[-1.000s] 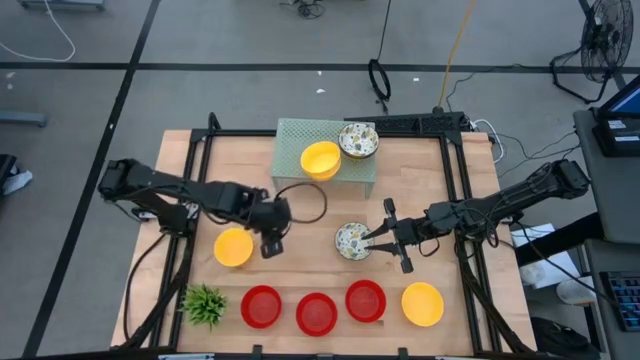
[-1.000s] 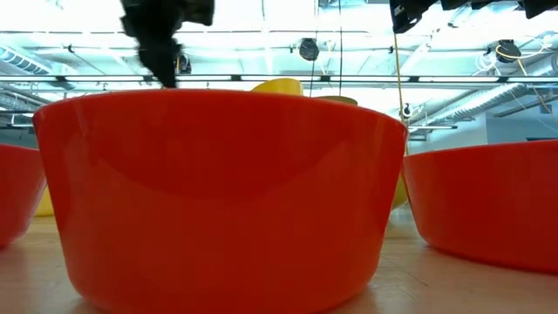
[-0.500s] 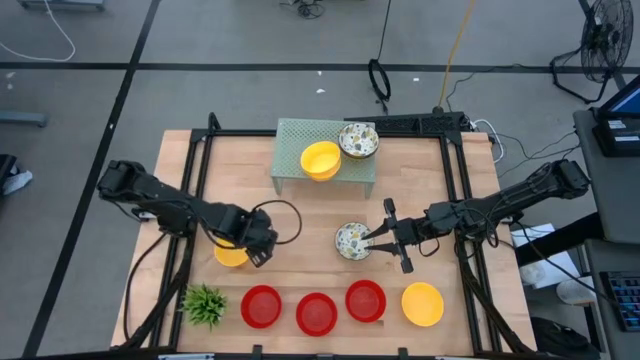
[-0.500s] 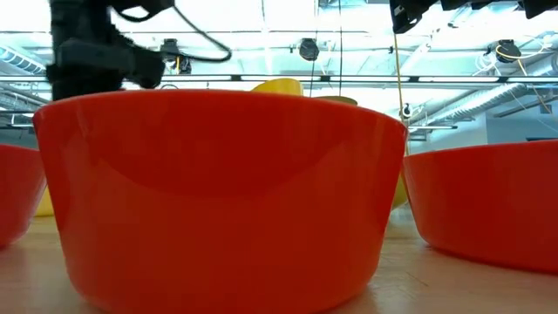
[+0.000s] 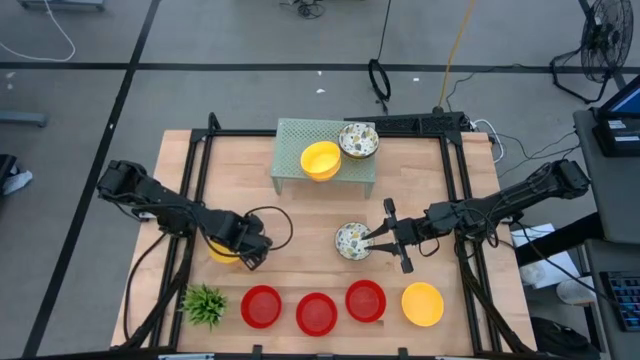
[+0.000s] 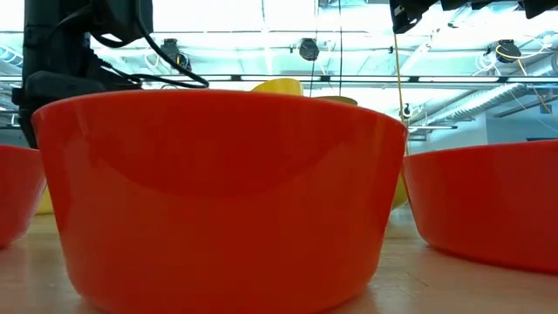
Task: Pick & Place Mini bowls
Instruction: Stack the yellow bowl on the yellow bowl on the shelf
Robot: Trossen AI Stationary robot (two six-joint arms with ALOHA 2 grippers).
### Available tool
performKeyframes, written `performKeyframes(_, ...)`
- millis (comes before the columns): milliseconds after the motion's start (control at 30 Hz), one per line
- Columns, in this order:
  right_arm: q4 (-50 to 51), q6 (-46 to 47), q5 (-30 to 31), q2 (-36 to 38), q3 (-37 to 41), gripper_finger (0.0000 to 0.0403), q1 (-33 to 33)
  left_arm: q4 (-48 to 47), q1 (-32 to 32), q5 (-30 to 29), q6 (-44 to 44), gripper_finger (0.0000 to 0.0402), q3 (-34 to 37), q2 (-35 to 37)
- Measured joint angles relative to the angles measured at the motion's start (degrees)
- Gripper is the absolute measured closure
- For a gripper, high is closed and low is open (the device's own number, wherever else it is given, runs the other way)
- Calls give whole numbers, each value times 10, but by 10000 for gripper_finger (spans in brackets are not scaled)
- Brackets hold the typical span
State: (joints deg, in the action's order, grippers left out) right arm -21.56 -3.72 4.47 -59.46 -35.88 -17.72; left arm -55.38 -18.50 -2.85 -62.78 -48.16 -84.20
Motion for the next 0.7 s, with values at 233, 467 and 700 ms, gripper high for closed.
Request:
performKeyframes(233,0,0,0,0,0,314,0,0,0,10,-3,213,0,0)
performKeyframes(467,0,0,0,0,0,314,0,0,0,9,-2,213,0,0)
performKeyframes(700,0,0,0,0,0,314,0,0,0,14,-4,213,0,0)
